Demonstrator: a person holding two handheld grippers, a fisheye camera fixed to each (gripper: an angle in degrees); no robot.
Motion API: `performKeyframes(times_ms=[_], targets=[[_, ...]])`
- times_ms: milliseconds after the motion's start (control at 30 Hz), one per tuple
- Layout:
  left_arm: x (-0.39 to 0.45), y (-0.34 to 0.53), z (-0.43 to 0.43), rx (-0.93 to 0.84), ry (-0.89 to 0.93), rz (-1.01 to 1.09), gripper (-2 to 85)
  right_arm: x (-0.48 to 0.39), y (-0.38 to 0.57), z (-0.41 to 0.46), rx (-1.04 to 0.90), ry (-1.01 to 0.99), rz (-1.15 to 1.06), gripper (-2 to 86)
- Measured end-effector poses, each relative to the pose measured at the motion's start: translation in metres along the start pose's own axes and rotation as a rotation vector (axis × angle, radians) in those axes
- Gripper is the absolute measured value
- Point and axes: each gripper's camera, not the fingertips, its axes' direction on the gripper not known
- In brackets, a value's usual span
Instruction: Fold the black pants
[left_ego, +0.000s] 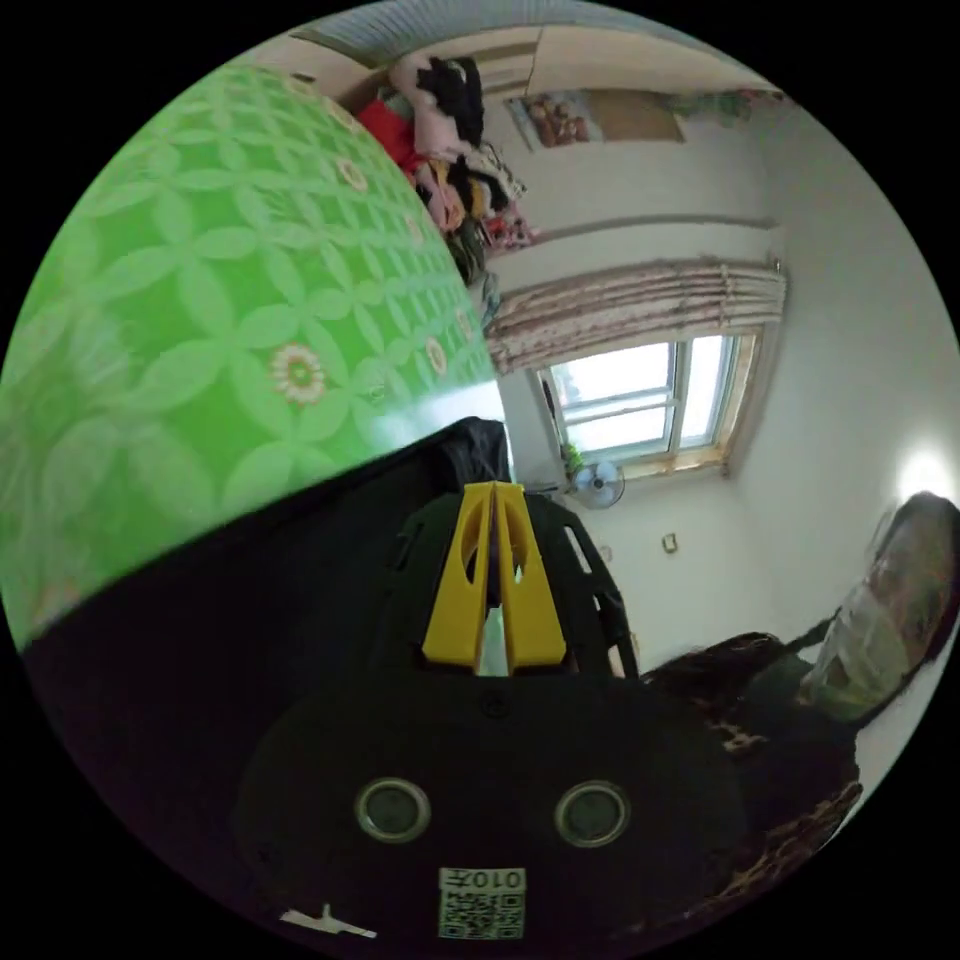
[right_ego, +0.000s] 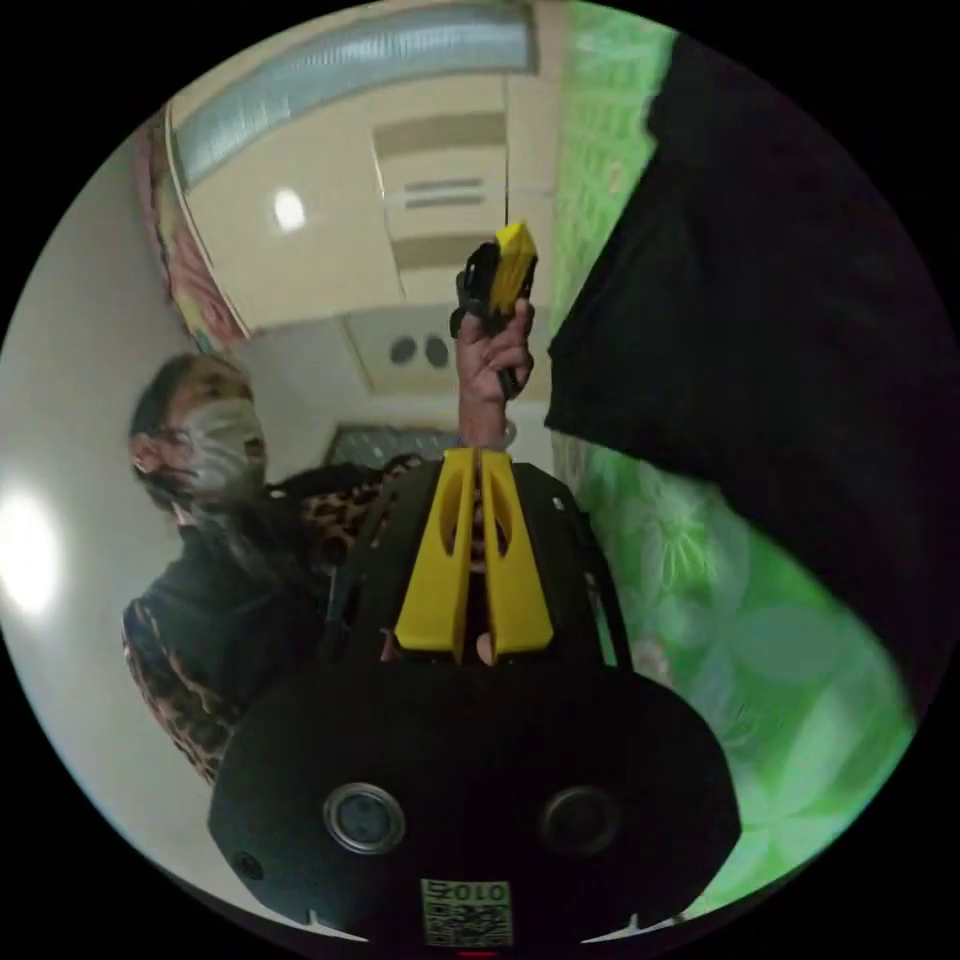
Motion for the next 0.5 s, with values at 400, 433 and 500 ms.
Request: performKeyframes(times_ms=[400,433,500], targets=[[-0.078,0.342,-0.234,0.859,-0.151,-0.558,4.9,0.018,-0.289,0.323,-0.736,0.577,-0.479,11.0],[-0.079,0.344,-0.234,0.858,-0.156,-0.564,5.1,0.032,-0.306,0.356,-0.758,0.608,-0.476,11.2],[-0.082,0.348,-0.236,0.868,-0.16,-0.554,6.0,0.049,-0.323,0.399,-0.783,0.665,-0.491,11.7]])
